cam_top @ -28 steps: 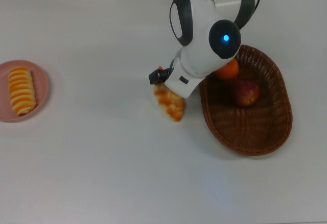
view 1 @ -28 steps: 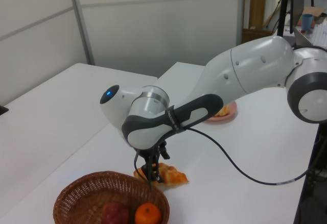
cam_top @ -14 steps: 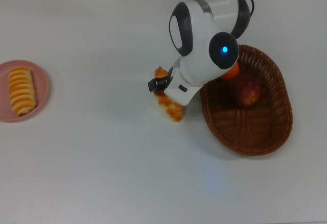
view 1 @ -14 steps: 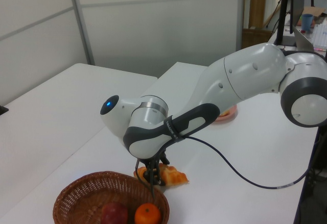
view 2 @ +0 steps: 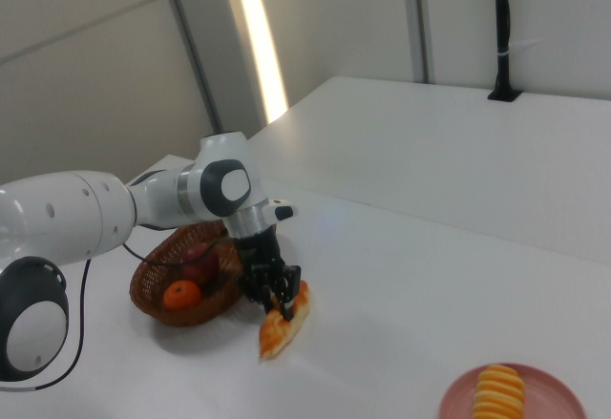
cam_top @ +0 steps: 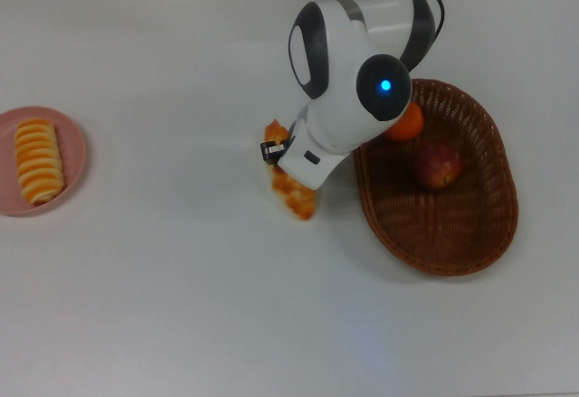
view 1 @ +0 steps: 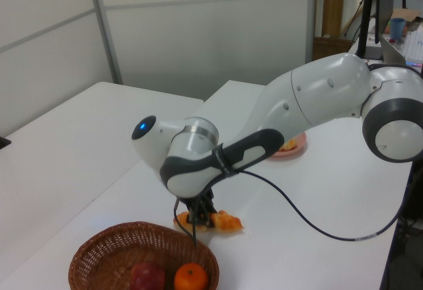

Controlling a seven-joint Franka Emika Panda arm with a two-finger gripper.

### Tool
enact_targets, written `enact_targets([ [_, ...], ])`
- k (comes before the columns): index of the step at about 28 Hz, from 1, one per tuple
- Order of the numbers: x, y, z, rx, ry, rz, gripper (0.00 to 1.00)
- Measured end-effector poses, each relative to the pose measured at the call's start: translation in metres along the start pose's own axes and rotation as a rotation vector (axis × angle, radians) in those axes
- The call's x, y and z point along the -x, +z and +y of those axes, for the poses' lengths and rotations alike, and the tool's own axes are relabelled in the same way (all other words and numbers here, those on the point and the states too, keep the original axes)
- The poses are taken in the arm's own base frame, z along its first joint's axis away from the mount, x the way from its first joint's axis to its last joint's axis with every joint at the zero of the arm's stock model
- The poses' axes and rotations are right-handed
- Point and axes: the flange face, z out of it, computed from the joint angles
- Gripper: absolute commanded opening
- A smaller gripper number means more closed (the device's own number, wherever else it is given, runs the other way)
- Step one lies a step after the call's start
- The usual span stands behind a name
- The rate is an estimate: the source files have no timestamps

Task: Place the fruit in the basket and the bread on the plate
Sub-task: 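Move the gripper to the braided bread roll and grasp it, then carry the braided roll onto the pink plate and release it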

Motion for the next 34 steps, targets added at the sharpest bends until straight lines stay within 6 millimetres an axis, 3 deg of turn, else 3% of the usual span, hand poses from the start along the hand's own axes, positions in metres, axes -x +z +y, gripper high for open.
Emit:
enact_targets([
  [5,0.005,-0.019,0.055,-0.042,0.091,0.042,0.0],
  [11,0.035,-0.03,0.16,-0.078,0.247,0.072,0.0],
  [19,0.094,0.004,0.309,-0.11,0.467,0.084,0.0],
  [20,0.105,0.013,0.336,-0.11,0.501,0.109,0.0],
  [24,0.13,0.041,0.398,-0.097,0.583,0.189,0.0],
  [27,0.139,0.064,0.419,-0.096,0.601,0.199,0.0],
  [31,0.14,0.096,0.428,-0.094,0.597,0.174,0.0],
  [32,0.14,0.1,0.43,-0.091,0.596,0.169,0.06],
  [33,0.142,0.106,0.432,-0.088,0.597,0.161,0.23],
  [34,0.143,0.108,0.434,-0.087,0.599,0.158,0.55],
])
